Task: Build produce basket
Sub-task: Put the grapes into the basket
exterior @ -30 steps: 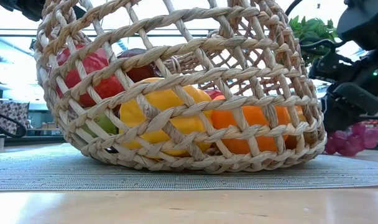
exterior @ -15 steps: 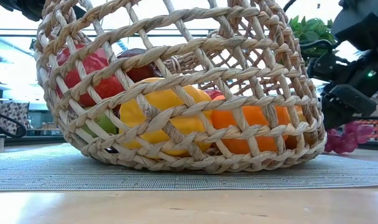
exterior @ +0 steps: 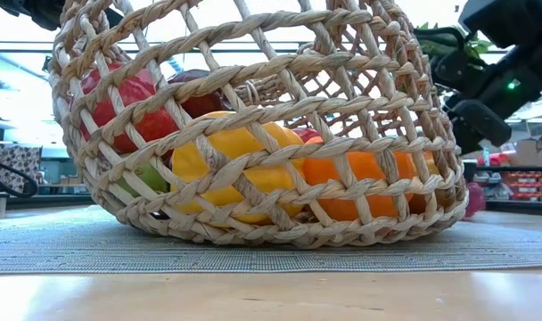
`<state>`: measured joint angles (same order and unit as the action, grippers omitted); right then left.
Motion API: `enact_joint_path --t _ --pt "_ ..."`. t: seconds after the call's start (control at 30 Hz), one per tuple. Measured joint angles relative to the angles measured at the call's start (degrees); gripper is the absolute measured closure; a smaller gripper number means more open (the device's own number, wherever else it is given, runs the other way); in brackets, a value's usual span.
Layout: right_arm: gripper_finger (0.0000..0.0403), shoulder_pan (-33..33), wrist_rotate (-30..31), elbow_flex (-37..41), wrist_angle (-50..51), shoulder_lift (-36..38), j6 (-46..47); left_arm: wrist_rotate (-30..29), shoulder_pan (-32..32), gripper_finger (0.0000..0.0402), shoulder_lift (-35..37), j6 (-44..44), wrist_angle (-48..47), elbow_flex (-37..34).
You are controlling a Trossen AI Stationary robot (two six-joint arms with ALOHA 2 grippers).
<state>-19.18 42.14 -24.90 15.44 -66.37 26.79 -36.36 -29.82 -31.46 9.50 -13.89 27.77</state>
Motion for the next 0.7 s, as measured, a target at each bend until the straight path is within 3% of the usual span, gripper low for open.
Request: enact_joint_path --t 0.17,0.4,0.7 --pt "0.0243 0.0 1.8 -3.0 5.2 0.0 -1.3 0.0 0.0 0.0353 0.0 0.0 0.0 0.0" --pt "0.0234 1.6 -2.5 -3.7 7.9 0.0 -2.6 0.0 0.0 0.0353 0.0 0.0 0.0 0.0" --pt "0.0145 4.6 -3.4 -3.7 9.1 0.0 -2.8 0.0 0.0 0.0353 0.0 0.0 0.0 0.0"
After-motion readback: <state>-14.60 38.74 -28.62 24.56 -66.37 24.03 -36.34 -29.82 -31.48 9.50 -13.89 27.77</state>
